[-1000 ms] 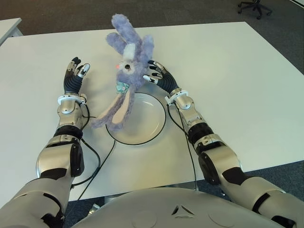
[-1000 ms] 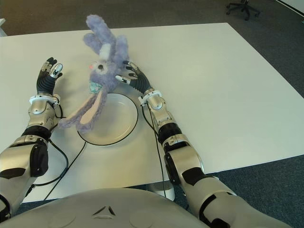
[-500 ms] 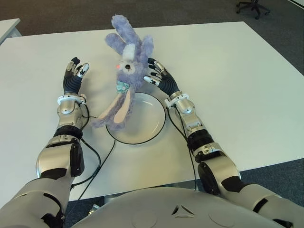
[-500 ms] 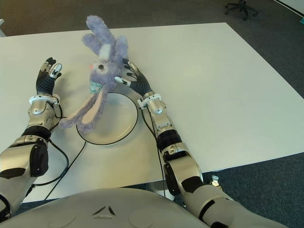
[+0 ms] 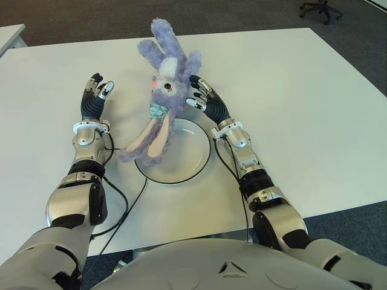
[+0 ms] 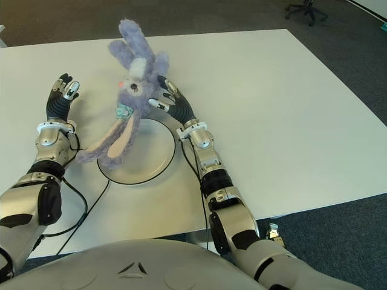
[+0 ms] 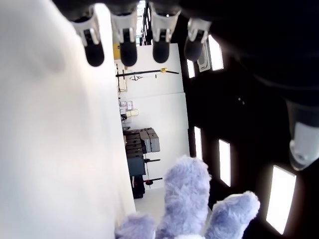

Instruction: Put the doll into the plate.

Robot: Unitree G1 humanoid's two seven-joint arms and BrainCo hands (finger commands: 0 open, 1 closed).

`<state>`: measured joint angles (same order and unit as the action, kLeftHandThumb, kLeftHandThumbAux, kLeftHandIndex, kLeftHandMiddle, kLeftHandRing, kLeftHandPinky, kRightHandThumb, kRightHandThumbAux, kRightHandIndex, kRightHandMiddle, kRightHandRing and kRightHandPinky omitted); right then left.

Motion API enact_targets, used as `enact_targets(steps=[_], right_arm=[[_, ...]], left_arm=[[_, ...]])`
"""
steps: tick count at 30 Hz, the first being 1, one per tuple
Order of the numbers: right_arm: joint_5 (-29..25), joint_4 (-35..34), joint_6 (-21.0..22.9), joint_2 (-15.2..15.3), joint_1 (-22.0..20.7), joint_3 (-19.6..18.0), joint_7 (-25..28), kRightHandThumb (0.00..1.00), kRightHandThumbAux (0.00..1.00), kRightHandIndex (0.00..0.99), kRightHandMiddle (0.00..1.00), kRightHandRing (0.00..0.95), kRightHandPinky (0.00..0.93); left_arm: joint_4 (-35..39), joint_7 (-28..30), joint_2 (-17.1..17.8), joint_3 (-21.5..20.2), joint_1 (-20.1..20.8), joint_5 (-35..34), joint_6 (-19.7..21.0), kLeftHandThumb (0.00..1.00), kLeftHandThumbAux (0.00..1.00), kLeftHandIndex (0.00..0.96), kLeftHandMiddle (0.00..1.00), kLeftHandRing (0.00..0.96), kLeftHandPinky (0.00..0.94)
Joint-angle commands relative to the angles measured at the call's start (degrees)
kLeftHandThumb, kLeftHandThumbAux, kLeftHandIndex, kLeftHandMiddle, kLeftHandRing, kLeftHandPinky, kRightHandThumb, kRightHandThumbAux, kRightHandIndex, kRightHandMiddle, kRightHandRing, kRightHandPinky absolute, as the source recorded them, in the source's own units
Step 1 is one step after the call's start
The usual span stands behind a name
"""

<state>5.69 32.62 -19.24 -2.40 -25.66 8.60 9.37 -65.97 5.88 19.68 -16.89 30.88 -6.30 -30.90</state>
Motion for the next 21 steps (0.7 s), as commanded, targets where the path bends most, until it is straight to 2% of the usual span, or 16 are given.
enact_targets(steps=[1,13,21], right_arm=[[-1.0,1.1,1.7,0.2,7.8,0.4,1.3,0.105,0.504,0.0,0.0,0.014,0.091],[-1.5,-1.1,3.2,0.4,9.1,0.6,1.9,0.117,0.499,0.0,0.0,0.017,0.093],[-1.4,-0.8,2.7,0.6,8.9,0.5,1.8,0.115,0.502,0.0,0.0,0.026,0.102]], left_arm=[[-3.7,0.3,-2.7,0.8,-5.3,0.6,1.3,0.0,0.474,0.0,0.076,0.084,0.096],[-3.7,0.0,-2.6,1.1,-5.1,0.8,1.8,0.0,0.467,0.002,0.082,0.093,0.112],[-3.6,-0.3,-2.6,1.2,-4.8,0.9,2.3,0.0,0.463,0.005,0.089,0.104,0.14]])
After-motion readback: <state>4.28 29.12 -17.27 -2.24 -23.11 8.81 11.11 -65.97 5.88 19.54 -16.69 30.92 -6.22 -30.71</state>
